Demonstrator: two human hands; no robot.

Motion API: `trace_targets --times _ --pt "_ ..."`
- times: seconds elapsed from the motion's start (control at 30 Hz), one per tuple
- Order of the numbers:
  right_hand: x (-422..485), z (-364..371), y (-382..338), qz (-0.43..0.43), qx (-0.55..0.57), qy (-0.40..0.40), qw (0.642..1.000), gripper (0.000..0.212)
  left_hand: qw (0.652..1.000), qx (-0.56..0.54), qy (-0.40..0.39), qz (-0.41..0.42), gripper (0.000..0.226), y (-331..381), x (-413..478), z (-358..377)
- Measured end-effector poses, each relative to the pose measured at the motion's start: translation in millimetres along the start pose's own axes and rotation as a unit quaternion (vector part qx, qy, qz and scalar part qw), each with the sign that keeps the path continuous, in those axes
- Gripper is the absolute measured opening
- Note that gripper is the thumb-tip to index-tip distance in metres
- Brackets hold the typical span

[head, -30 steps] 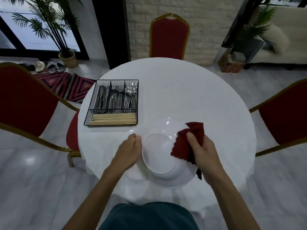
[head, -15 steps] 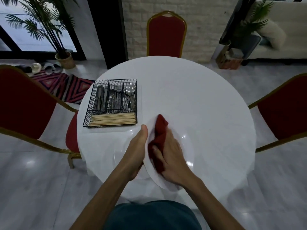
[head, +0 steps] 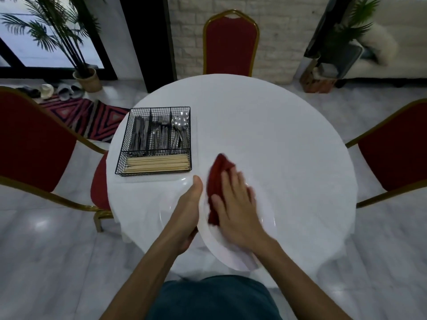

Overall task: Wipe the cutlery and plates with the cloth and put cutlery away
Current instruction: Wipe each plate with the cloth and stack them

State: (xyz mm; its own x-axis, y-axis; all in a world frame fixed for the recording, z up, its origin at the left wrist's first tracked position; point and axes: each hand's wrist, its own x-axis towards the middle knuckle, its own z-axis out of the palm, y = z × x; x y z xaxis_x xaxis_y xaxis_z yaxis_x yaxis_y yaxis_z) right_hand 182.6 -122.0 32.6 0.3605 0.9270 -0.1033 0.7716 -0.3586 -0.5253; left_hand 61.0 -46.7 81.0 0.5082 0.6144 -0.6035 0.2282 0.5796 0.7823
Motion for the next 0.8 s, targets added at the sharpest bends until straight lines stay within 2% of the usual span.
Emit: trace_targets --times 0.1,0.17,0.27,0.37,0.43,0.53,0.67,0.7,0.8 --pt "19.7 8.8 26.2 0.121 0.003 0.090 0.989 0.067 0.998 0.044 0.012 0.034 0.066 4.8 -0.6 -8.2" --pt "18.1 14.6 40.0 0.162 0.106 0.122 0.974 0.067 0.997 0.030 0.038 0.058 0.057 10.3 -1.4 -20.1" --pt "-2.3 21.0 45.2 0.207 0.295 0.117 0.926 0.048 0.993 -0.004 0.094 0.071 0.037 11.4 3.4 -36.4" --pt "-22.4 37.6 44.5 0.259 0.358 0.095 0.892 0.032 0.986 -0.039 0.149 0.061 0.030 0.8 13.5 -48.6" --pt "-25.7 48.3 44.9 0.280 0.370 0.086 0.882 0.025 0.980 -0.031 0.182 0.070 0.025 -17.1 25.5 -59.0" --pt "-17.6 54.6 45.9 0.293 0.357 0.073 0.884 0.021 0.967 0.057 0.236 0.072 0.026 -45.1 43.2 -77.3" --pt "-1.7 66.8 54.0 0.281 0.293 0.093 0.909 0.030 0.957 0.156 0.245 0.011 0.020 -77.7 64.3 -104.6" --pt "1.0 69.1 56.0 0.280 0.272 0.097 0.916 0.034 0.953 0.177 0.246 0.005 0.025 -82.7 67.8 -109.0" --pt "7.6 71.2 61.2 0.276 0.238 0.101 0.926 0.039 0.941 0.216 0.260 0.024 0.030 -85.7 74.2 -112.0"
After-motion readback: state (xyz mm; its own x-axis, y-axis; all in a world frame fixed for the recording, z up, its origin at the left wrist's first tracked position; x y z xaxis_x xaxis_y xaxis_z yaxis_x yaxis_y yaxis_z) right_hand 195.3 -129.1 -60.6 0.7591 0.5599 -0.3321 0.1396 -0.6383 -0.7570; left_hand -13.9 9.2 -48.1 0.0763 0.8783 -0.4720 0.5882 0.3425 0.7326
